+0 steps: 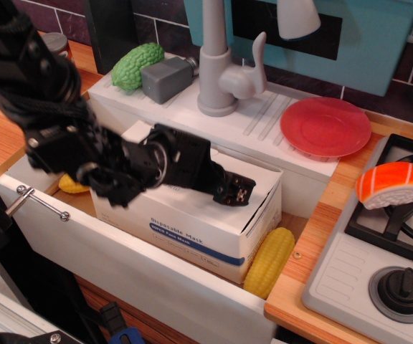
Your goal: Close white1fbox flap
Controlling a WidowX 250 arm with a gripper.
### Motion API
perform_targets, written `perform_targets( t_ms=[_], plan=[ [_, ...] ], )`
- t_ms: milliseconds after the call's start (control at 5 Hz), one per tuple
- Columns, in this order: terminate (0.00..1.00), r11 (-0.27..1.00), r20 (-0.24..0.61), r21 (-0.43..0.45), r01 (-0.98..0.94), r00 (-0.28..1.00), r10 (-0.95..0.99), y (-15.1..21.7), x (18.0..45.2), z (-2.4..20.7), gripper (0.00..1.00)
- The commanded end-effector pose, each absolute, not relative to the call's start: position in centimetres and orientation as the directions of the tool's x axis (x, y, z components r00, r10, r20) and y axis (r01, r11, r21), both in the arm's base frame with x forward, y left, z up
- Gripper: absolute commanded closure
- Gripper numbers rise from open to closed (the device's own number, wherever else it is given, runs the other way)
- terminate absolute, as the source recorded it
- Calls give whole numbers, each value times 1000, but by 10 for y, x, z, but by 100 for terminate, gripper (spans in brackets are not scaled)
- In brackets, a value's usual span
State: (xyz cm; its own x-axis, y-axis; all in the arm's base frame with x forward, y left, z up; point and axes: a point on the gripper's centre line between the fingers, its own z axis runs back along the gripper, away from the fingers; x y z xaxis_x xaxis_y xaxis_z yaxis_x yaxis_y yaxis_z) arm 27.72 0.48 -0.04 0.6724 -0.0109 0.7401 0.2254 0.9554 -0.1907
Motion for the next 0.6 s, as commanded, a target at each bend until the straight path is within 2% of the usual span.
perform_targets(
  t_ms=[0,200,400],
  plan=[
    [0,955,719,-203,217,695,-6,10,287,2,0],
    [0,956,695,-200,214,719,-15,10,287,4,0],
    [100,957,637,-220,190,771,-7,10,289,11,0]
  ],
)
